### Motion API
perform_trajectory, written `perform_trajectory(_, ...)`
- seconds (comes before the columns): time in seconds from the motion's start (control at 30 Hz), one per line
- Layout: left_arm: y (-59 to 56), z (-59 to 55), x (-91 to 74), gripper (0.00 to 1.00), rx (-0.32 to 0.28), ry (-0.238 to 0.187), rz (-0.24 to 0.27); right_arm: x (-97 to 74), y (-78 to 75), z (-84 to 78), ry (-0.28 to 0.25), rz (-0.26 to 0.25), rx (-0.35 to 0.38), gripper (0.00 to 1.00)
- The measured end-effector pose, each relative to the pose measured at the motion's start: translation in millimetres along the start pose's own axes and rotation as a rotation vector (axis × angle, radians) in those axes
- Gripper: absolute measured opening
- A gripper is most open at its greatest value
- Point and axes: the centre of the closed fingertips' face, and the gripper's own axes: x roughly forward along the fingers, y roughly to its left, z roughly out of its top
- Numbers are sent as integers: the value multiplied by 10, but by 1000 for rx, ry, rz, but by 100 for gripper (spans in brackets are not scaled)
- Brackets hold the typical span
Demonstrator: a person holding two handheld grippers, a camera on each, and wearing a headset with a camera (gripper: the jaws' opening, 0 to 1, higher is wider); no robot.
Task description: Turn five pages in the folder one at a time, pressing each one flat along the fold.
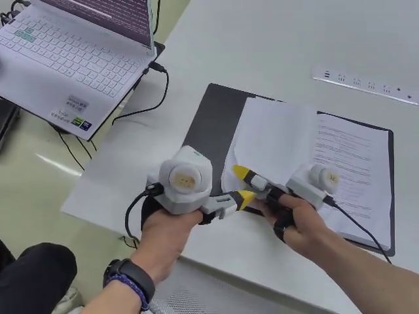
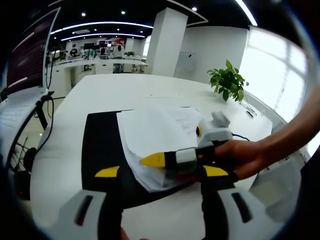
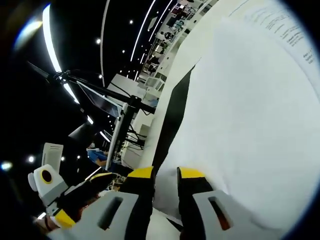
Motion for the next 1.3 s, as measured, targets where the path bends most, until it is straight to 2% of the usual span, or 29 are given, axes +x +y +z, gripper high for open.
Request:
perform_trajectory(0.2,69,-39,15,57,-4,4,14,-80,101,49,1,26,-12,29)
perform_trajectory(0.5,108,-41,80,45,-25,-4,6,-389,107,407,-63,8,-90,30)
perform_trajectory(0.63,73,21,149,39,-20,-8,-16,-602,39,578,-90,-21,-125,29)
perform_trajectory(0.7,56,57,184,33,-10,-15,-20,-694,9,630,-95,-32,-138,29)
perform_trajectory(0.8,17,73,275,29,9,-10,-36,-811,-66,692,-100,-51,-148,29)
perform_trajectory(0.93,11,13,378,27,32,16,-42,-947,-113,786,-122,-65,-153,29)
perform_trajectory(1.03,52,-93,485,27,25,42,-34,-994,-114,811,-126,-77,-162,28)
perform_trajectory(1.3,74,-337,614,20,8,84,-17,-1009,-51,851,-136,-88,-165,26)
